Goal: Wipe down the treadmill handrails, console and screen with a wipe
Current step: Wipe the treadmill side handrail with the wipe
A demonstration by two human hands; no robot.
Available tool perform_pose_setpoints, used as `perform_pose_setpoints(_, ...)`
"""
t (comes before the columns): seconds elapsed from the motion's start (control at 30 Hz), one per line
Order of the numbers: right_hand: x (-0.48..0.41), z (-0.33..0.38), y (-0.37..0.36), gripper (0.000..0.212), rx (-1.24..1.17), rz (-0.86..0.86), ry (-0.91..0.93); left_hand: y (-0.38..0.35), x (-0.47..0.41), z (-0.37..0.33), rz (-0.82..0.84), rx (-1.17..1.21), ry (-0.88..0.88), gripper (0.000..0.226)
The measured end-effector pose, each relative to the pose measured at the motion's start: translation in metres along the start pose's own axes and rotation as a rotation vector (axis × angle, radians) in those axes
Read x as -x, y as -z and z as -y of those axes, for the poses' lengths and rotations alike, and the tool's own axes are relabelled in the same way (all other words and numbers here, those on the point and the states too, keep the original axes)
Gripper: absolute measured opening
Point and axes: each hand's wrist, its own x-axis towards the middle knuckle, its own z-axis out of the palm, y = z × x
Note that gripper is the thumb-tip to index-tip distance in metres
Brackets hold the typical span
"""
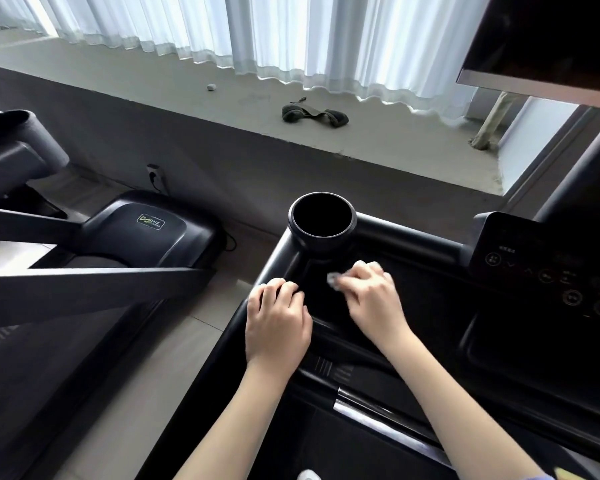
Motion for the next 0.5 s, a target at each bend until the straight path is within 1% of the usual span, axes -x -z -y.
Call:
perform_pose_setpoints(0.07,0.009,-0.002,0.009,0.026,-0.028,0.037,0.105,0.000,0.000,0.000,-0.001,0.002,0.000,0.035)
perform_pose_setpoints(0.1,0.007,-0.008,0.012,0.026,0.002,0.019,0.106,0.000,0.000,0.000,-0.004,0.003,0.001,0.035)
perform_pose_setpoints(0.17,0.000,-0.018,0.013,0.017,0.095,-0.055,-0.007,0.000,0.000,0.000,-0.009,0.005,0.001,0.035)
perform_pose_setpoints(0.2,-0.002,-0.017,0.011,0.011,0.110,-0.080,-0.084,0.000,0.000,0.000,-0.009,0.006,0.002,0.035)
perform_pose_setpoints(0.23,-0.001,-0.012,0.009,0.009,0.096,-0.090,-0.119,0.000,0.000,0.000,-0.008,0.005,0.003,0.035)
perform_pose_setpoints(0.27,0.002,-0.006,0.006,0.011,0.058,-0.070,-0.096,0.000,0.000,0.000,-0.009,0.002,0.004,0.035)
perform_pose_setpoints(0.33,0.016,0.004,0.007,0.020,-0.049,0.029,0.072,-0.001,0.000,0.000,-0.011,0.000,0.004,0.034)
perform_pose_setpoints(0.37,0.022,0.004,0.010,0.023,-0.074,0.068,0.146,-0.001,0.000,0.000,-0.009,0.001,0.003,0.034)
perform_pose_setpoints(0.4,0.024,0.000,0.014,0.023,-0.066,0.083,0.173,-0.001,0.000,0.000,-0.008,0.002,0.003,0.034)
perform_pose_setpoints(0.43,0.022,-0.005,0.017,0.019,-0.026,0.069,0.159,-0.001,0.000,0.000,-0.010,0.002,0.003,0.034)
perform_pose_setpoints(0.5,0.016,-0.010,0.019,0.008,0.067,0.001,0.022,-0.002,0.000,0.001,-0.020,0.002,0.001,0.034)
